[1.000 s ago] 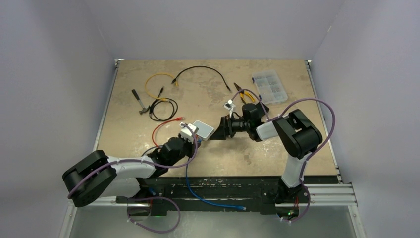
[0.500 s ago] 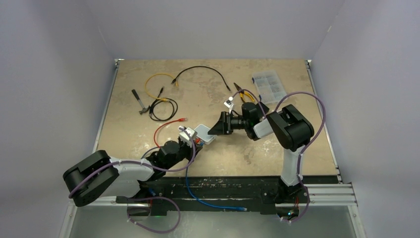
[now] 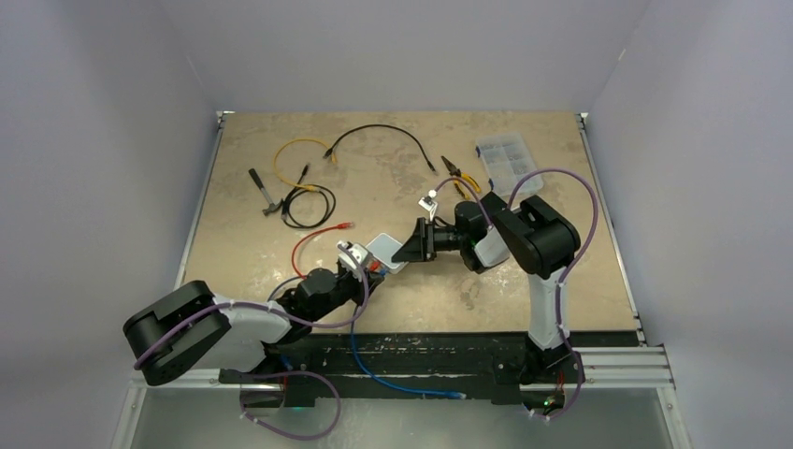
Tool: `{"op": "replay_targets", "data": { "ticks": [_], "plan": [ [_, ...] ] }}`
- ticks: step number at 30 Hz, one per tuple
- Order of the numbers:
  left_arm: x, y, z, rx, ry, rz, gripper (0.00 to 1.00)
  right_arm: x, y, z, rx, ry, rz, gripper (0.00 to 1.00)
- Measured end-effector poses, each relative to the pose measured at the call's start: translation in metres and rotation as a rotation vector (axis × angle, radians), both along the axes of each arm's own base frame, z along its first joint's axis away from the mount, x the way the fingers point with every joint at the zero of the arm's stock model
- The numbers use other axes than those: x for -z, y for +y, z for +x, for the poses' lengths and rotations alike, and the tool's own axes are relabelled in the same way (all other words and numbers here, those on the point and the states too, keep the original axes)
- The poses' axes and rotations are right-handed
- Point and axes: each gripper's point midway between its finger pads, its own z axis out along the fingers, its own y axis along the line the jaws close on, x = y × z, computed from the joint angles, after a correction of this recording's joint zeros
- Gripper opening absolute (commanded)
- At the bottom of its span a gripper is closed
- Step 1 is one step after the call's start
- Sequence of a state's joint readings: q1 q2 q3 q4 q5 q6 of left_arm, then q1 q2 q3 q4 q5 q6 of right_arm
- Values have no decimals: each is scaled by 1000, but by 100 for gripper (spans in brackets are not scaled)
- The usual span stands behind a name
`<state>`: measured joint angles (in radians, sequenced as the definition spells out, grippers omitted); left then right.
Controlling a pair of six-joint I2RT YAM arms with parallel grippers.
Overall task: Insert the plug into the switch port
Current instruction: Insert the connector into the switch port.
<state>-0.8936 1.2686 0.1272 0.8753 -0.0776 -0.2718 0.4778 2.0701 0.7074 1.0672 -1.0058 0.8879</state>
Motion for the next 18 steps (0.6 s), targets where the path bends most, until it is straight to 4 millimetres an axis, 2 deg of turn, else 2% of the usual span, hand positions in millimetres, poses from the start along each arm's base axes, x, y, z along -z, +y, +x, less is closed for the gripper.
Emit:
{"op": "replay_targets", "data": {
  "ticks": [2,5,12,18],
  "plan": [
    [3,1,-3,16,-11,21,0,-1,-2,-5,-3,21,5,35],
    [10,3,-9,40,-22,60,0,-9,-3,-9,-6,36,22,22],
    [1,-3,-13,88,-110,93,0,-40,-4,-15,-23,-28,66,2],
    [-9,-9,-17,121,-220,144,0,-57,-8,-21,-36,-65,87,0]
  ]
}}
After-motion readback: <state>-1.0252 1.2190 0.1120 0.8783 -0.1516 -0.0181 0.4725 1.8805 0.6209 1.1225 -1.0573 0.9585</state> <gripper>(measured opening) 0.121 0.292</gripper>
